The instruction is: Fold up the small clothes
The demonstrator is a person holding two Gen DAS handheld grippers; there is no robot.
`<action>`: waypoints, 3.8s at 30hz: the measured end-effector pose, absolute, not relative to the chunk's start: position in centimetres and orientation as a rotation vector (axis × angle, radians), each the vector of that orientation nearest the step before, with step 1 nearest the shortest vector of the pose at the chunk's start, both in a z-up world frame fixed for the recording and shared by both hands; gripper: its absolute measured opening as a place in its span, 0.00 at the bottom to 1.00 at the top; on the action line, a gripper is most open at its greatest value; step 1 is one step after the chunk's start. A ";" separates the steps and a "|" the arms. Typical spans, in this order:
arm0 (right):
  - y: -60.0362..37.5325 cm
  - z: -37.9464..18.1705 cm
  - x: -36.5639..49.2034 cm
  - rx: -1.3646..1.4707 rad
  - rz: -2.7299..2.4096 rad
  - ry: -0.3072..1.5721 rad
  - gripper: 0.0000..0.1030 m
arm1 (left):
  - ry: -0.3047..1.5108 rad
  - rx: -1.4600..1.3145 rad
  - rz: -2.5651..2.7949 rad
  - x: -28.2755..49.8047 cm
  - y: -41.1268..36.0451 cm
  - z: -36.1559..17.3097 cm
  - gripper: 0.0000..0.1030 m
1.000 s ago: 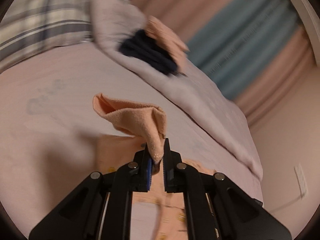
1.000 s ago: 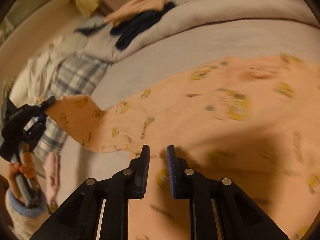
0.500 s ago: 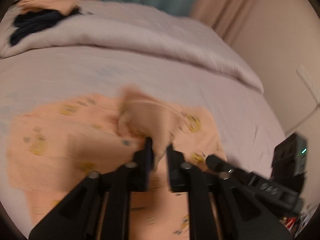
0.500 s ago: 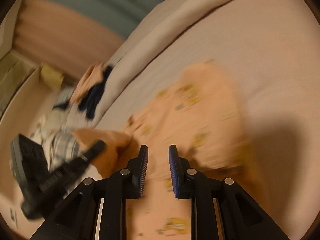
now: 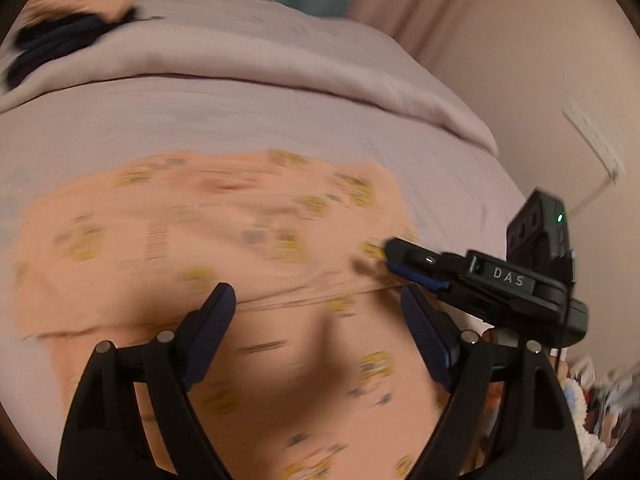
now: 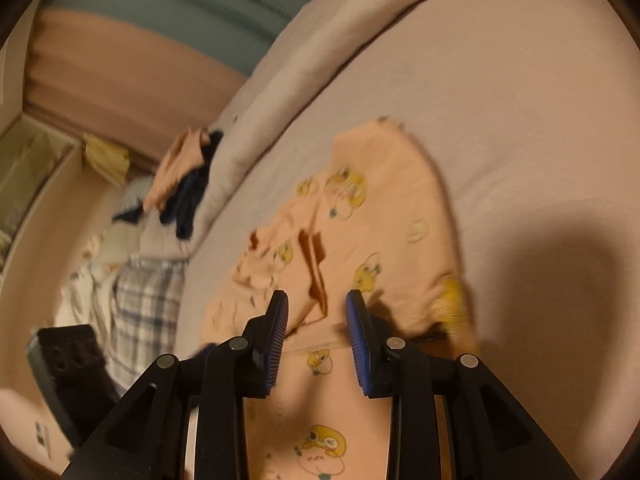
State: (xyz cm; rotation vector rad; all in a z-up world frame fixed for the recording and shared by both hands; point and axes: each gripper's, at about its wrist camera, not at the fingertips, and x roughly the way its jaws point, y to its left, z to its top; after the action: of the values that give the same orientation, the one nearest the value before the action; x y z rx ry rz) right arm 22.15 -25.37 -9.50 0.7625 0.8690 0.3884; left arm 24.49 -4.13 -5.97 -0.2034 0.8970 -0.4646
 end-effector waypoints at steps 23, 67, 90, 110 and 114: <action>-24.3 -4.9 22.7 0.439 0.236 0.733 0.05 | 0.919 -0.386 -0.103 19.5 14.1 -10.3 0.83; -30.3 -8.2 9.3 0.475 0.267 0.922 0.42 | 1.006 -0.638 -0.259 5.3 14.8 -11.5 0.85; -29.6 -12.3 1.5 0.577 0.436 1.094 0.42 | 1.075 -0.815 -0.449 -0.8 14.3 -12.8 0.85; -28.1 -12.7 2.6 0.530 0.477 1.061 0.32 | 1.090 -0.739 -0.374 0.0 11.9 -12.6 0.51; -28.4 -12.8 2.7 0.538 0.456 1.064 0.24 | 1.085 -0.768 -0.353 -0.5 12.5 -12.8 0.44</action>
State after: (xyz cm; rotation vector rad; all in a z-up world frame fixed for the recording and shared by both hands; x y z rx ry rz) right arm 2.72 -28.38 -12.81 0.5378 1.0642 0.4559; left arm -0.46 12.47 -12.83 -0.7677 1.0853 -0.3526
